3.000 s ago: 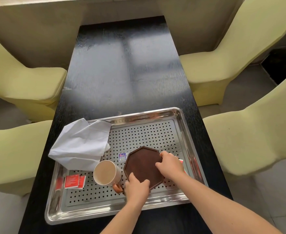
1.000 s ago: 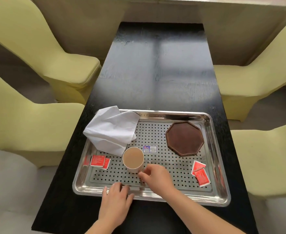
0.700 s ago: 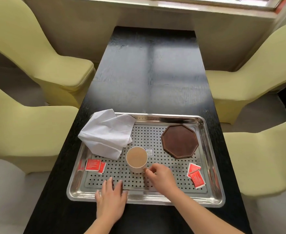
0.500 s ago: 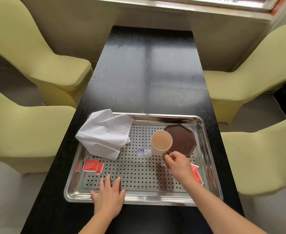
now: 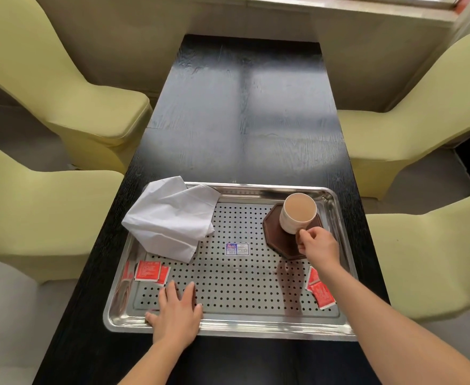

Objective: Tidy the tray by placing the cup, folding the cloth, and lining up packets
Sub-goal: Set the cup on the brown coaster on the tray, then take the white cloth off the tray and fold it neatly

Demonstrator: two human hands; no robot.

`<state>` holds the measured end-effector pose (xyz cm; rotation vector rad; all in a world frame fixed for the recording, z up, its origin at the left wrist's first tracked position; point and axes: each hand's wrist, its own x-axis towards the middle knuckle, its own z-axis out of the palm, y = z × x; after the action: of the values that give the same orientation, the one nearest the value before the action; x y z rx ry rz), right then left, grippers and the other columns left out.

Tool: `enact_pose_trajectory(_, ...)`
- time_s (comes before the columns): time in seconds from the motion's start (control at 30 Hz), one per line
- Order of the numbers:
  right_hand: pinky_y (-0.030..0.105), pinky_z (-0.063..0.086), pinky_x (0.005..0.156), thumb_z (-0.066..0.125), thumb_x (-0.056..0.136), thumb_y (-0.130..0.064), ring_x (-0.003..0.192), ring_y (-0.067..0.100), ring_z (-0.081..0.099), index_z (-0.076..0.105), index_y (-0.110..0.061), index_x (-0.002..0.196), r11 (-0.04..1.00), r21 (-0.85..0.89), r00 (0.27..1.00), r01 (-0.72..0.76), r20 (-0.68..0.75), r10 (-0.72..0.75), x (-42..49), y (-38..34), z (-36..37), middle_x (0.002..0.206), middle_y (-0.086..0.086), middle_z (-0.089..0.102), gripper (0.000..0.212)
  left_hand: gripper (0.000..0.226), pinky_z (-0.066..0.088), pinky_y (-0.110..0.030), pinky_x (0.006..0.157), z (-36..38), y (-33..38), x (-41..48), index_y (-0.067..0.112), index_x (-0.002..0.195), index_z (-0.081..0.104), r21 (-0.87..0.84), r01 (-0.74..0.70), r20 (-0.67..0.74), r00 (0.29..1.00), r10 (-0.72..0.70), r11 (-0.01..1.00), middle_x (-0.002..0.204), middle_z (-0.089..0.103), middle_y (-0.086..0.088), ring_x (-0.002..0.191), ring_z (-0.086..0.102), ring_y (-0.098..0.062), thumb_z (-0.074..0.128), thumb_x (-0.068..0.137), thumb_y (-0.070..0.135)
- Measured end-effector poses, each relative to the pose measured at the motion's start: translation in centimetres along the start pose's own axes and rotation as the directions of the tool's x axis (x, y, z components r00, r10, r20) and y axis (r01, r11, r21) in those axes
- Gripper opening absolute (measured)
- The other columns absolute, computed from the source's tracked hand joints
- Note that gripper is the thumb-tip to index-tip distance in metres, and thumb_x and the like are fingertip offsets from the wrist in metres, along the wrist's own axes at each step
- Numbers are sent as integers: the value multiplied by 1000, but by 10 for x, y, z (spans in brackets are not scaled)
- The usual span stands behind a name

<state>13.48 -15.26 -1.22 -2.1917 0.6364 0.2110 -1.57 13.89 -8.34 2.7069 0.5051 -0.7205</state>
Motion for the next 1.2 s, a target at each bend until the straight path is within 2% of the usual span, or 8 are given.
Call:
enact_pose_trajectory(0.23,48,61,77,59,95,-31,76,20,70,61,-18,89,998,60,999,-22,-44,25,-6,1,2,87,3,70,14,57,24,-66,113,-4,0,-2,44,149,20,-4,0,11,1000,1,1000,165,5,-5,152,0,-28,41,97,51)
enact_pose_trajectory(0.37,49,60,74,60,94,-26,83,19,61,57,-22,101,985,22,964,171,-209,-163,-25,-4,0,98,1,56,8,59,23,-63,115,-6,-5,-3,41,151,20,-5,-8,6,1000,9,1000,166,6,-3,153,1,-26,40,98,52)
enact_pose_trajectory(0.53,48,58,79,62,94,-19,80,21,67,64,-17,105,921,-69,924,383,42,-381,-44,-37,36,90,-4,63,12,55,24,-57,117,-11,-17,-5,39,149,27,-7,-46,-17,999,46,999,164,15,-1,152,8,-22,41,98,51)
enact_pose_trajectory(0.67,30,56,75,64,94,-28,82,9,63,63,-17,118,883,-130,867,450,302,-398,-52,-73,92,94,-6,66,26,54,19,-55,120,-16,-26,-8,38,149,26,-8,-74,-23,997,73,997,164,16,-1,152,9,-21,39,99,51)
enact_pose_trajectory(0.77,34,57,81,64,93,-34,91,11,64,58,-20,126,854,-170,820,492,421,-388,-59,-99,135,108,-3,67,37,54,18,-54,121,-19,-32,-12,39,149,25,-1,-81,-33,996,81,997,163,18,-1,152,10,-22,40,99,51)
enact_pose_trajectory(0.93,43,51,91,66,87,-49,120,25,50,43,-21,139,716,-331,757,615,501,-419,-66,-136,201,132,3,52,64,54,12,-52,122,-19,-43,-19,40,148,25,-2,-95,-30,995,95,996,164,17,-1,152,8,-23,40,98,52)
enact_pose_trajectory(1.1,44,48,90,67,75,-68,125,30,39,29,-21,145,505,-444,673,740,507,-539,-79,-168,259,138,7,43,92,54,15,-48,122,-20,-59,-16,40,147,29,-34,-132,-19,991,132,991,160,20,2,147,17,-18,41,96,52)
enact_pose_trajectory(1.2,45,45,90,69,74,-65,122,32,43,32,-21,143,414,-494,641,764,518,-566,-82,-180,284,135,10,46,90,52,10,-52,122,-21,-71,-8,40,146,30,6,-143,-11,990,144,990,160,19,3,149,13,-18,38,96,50)
